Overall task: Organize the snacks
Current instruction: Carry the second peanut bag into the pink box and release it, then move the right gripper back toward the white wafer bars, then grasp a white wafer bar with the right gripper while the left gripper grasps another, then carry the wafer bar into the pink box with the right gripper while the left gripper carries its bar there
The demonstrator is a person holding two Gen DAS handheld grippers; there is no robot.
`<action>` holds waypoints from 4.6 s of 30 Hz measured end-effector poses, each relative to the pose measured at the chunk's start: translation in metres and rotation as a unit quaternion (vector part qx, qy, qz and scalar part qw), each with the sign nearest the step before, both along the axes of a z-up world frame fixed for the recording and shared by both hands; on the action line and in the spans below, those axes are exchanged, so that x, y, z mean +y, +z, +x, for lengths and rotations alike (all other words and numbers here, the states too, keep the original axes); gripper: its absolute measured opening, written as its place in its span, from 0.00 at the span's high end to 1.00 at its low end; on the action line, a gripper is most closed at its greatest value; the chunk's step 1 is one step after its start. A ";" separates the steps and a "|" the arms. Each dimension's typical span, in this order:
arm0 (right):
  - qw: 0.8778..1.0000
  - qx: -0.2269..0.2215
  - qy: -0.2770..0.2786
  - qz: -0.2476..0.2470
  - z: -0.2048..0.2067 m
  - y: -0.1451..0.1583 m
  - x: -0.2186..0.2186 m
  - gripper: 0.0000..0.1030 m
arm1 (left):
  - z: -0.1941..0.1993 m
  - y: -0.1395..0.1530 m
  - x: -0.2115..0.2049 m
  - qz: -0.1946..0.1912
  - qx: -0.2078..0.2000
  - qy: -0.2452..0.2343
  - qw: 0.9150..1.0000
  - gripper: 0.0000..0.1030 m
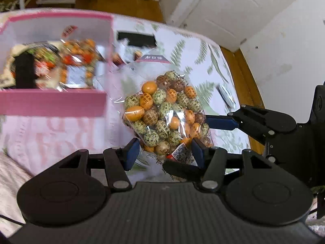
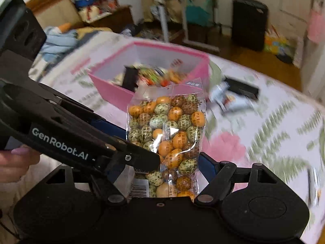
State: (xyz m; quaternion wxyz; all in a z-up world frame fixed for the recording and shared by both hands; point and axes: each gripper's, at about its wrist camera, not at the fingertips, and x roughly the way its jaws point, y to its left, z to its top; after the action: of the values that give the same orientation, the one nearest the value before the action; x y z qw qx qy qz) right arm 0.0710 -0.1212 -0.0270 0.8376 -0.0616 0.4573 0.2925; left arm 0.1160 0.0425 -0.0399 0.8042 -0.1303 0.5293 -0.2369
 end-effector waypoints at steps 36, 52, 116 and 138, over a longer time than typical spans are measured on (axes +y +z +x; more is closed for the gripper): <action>0.958 -0.117 0.245 -0.088 0.153 -0.038 0.165 0.23 | 0.112 -0.050 0.149 0.040 -0.003 0.259 0.965 0.33; 0.993 -0.104 -0.031 0.036 0.068 -0.004 0.009 0.23 | 0.049 -0.001 0.113 0.068 -0.082 0.155 0.982 0.36; 0.949 0.024 -0.312 0.036 0.031 -0.088 -0.227 0.69 | 0.131 -0.051 -0.138 0.232 -0.053 -0.216 0.947 0.76; 0.985 -0.002 -0.135 0.103 -0.009 -0.009 -0.078 0.69 | 0.034 0.034 -0.023 0.163 -0.040 -0.180 0.969 0.76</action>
State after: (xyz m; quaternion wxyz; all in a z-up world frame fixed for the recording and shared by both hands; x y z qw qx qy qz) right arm 0.0619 -0.1989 -0.0362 0.8724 0.0864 0.4269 0.2220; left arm 0.1503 0.0195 -0.0060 0.7794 0.1095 0.5429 -0.2930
